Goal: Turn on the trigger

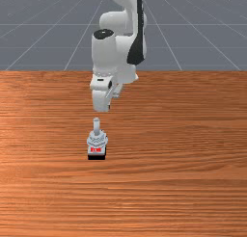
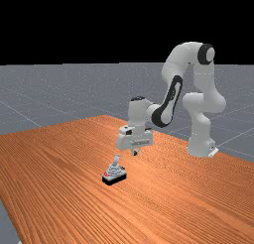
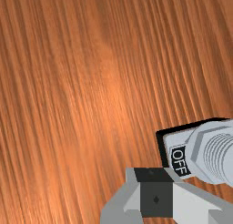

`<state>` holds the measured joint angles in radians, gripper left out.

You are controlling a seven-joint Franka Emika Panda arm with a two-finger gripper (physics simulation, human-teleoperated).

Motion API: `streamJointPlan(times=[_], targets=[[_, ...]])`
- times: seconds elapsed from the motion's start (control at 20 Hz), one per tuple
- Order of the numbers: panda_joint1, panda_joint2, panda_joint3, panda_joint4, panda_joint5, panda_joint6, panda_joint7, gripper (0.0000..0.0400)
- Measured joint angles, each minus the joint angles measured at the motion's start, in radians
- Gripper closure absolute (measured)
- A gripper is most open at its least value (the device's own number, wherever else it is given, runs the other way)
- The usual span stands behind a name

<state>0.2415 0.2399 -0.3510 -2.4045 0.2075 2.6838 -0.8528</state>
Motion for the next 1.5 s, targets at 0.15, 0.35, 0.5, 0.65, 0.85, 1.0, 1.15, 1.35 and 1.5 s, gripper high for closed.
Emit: streamJointPlan(times=[0.15, 0.35, 0.5, 0.65, 0.85, 1.0, 1.15, 1.35, 1.5], targets=[[-0.011, 0.001, 0.0, 0.002, -0.014, 0.001, -0.044, 0.04], [-0.027, 0.014, 0.015, 0.017, 0.018, 0.015, -0.074, 0.04], [-0.041, 0.067, 0.029, 0.107, 0.021, -0.041, -0.106, 0.04], [-0.044, 0.108, 0.033, 0.171, 0.03, -0.066, -0.089, 0.04], [-0.041, 0.132, 0.03, 0.209, 0.036, -0.078, -0.055, 0.04], [-0.021, 0.118, 0.008, 0.182, 0.035, -0.067, 0.021, 0.04], [-0.016, 0.086, 0.002, 0.132, 0.027, -0.046, 0.022, 0.04], [-0.033, 0.085, 0.015, 0.126, 0.027, -0.047, -0.043, 0.04], [-0.039, 0.122, 0.022, 0.149, 0.034, -0.062, -0.046, 0.04]])
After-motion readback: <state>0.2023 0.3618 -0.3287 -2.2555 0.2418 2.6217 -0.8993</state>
